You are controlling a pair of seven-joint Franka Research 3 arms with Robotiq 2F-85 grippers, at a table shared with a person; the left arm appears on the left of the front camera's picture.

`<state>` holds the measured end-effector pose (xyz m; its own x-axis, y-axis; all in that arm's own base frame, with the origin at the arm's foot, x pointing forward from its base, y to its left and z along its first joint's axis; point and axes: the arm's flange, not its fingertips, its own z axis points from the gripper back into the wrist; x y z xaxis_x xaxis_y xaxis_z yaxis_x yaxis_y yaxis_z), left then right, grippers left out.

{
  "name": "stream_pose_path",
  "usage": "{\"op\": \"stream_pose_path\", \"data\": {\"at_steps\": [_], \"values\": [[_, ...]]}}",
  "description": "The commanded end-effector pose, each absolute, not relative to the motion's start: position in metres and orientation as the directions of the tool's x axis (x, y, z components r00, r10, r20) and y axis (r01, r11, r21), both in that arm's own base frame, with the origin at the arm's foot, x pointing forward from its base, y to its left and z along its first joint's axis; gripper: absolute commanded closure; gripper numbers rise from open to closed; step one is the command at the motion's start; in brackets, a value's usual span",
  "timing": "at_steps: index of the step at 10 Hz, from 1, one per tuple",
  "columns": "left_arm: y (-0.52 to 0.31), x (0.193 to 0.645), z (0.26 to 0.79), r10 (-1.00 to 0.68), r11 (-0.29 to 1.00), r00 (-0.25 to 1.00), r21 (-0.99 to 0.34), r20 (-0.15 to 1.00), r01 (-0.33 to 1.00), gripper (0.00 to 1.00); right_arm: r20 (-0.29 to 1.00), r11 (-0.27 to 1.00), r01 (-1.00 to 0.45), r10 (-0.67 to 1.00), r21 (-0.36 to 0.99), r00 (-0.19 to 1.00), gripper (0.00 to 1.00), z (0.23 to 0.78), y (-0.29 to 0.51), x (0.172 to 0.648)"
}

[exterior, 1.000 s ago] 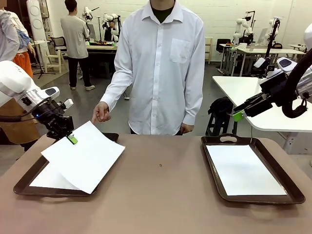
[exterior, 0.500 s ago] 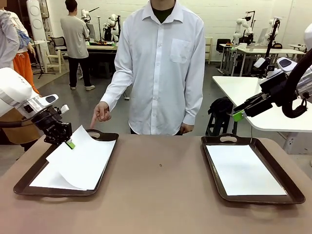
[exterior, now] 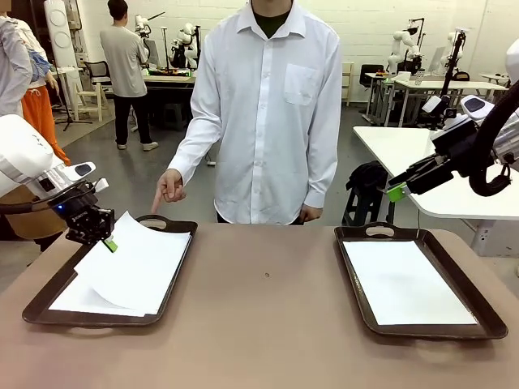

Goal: Sort the A4 documents.
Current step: Place the A4 Paper in the designated Handle tray.

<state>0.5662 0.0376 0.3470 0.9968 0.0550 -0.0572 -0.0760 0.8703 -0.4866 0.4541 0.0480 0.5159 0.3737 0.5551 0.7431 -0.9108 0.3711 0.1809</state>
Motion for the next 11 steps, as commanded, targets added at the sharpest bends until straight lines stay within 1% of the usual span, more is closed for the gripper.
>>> {"op": "stream_pose_path", "data": {"at_steps": [1,5,6,7,8,9,10,11], "values": [[0.0393,0.5643,0.3461,0.094,0.888,0.993,-0.445,-0.065,-0.114,0.99,0.748,0.369,-0.912,0.553,0.176,0.368,0.00,0.5151,0.0481,0.4551],[0.0398,0.5688,0.3387,0.094,0.885,0.991,-0.447,-0.098,-0.128,0.99,0.748,0.369,-0.912,0.553,0.176,0.368,0.00,0.5151,0.0481,0.4551],[0.0406,0.5684,0.3386,0.104,0.897,0.989,-0.420,-0.104,-0.138,0.92,0.748,0.369,-0.912,0.553,0.176,0.368,0.00,0.5151,0.0481,0.4551],[0.0402,0.5682,0.3387,0.106,0.905,0.989,-0.403,-0.104,-0.139,0.79,0.748,0.369,-0.912,0.553,0.176,0.368,0.00,0.5151,0.0481,0.4551],[0.0415,0.5683,0.3390,0.105,0.906,0.989,-0.399,-0.107,-0.139,0.72,0.748,0.369,-0.912,0.553,0.176,0.368,0.00,0.5151,0.0481,0.4551],[0.0422,0.5685,0.3406,0.097,0.911,0.990,-0.391,-0.104,-0.131,0.59,0.748,0.369,-0.912,0.553,0.176,0.368,0.00,0.5151,0.0481,0.4551],[0.0417,0.5691,0.3429,0.092,0.916,0.991,-0.383,-0.097,-0.122,0.52,0.748,0.369,-0.912,0.553,0.176,0.368,0.00,0.5151,0.0481,0.4551],[0.0412,0.5686,0.3456,0.088,0.923,0.992,-0.367,-0.094,-0.117,0.39,0.748,0.369,-0.912,0.553,0.176,0.368,0.00,0.5151,0.0481,0.4551]]}}
